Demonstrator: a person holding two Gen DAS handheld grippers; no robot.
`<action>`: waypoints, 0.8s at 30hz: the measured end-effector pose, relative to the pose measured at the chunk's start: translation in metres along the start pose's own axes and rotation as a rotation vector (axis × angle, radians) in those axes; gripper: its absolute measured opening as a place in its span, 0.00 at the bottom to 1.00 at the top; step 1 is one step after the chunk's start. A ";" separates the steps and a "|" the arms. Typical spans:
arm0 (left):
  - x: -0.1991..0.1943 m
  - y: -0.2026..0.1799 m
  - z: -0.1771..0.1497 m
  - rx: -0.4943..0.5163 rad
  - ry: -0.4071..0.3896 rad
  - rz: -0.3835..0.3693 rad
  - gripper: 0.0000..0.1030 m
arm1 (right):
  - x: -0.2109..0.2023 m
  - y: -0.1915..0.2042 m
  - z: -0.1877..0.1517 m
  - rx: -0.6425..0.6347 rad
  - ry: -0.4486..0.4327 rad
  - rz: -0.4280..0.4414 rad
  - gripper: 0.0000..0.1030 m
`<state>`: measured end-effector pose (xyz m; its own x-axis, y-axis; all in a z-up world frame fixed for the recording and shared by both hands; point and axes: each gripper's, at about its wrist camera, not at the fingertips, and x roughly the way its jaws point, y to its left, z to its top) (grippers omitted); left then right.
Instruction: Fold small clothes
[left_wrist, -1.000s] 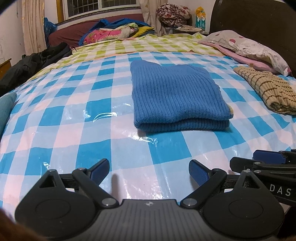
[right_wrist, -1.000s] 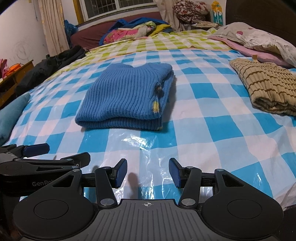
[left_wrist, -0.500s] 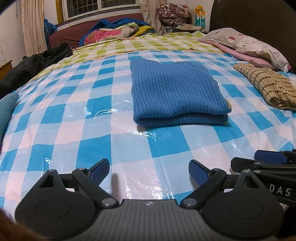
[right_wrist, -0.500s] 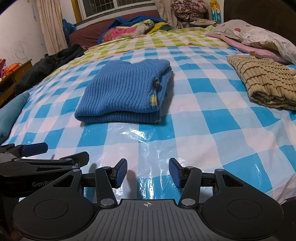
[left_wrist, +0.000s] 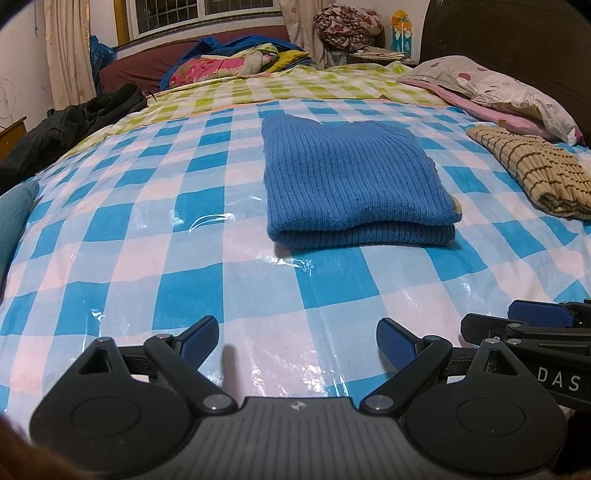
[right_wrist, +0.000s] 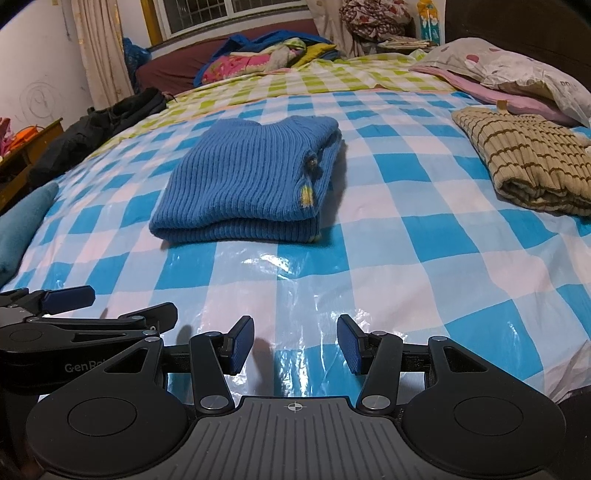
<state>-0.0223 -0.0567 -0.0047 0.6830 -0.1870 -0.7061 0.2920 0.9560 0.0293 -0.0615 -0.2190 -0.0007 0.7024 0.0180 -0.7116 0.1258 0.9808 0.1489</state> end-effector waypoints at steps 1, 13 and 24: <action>0.000 0.000 0.000 0.000 0.000 0.000 0.94 | 0.000 0.000 0.000 0.000 0.000 0.000 0.48; -0.002 0.001 -0.005 -0.008 0.009 0.000 0.94 | -0.001 0.000 -0.002 0.002 0.002 0.000 0.48; -0.002 0.001 -0.005 -0.017 0.018 -0.001 0.93 | -0.001 0.001 -0.002 0.002 0.002 0.000 0.48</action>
<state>-0.0266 -0.0543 -0.0067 0.6702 -0.1840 -0.7190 0.2814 0.9594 0.0168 -0.0634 -0.2181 -0.0014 0.7008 0.0185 -0.7132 0.1273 0.9804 0.1505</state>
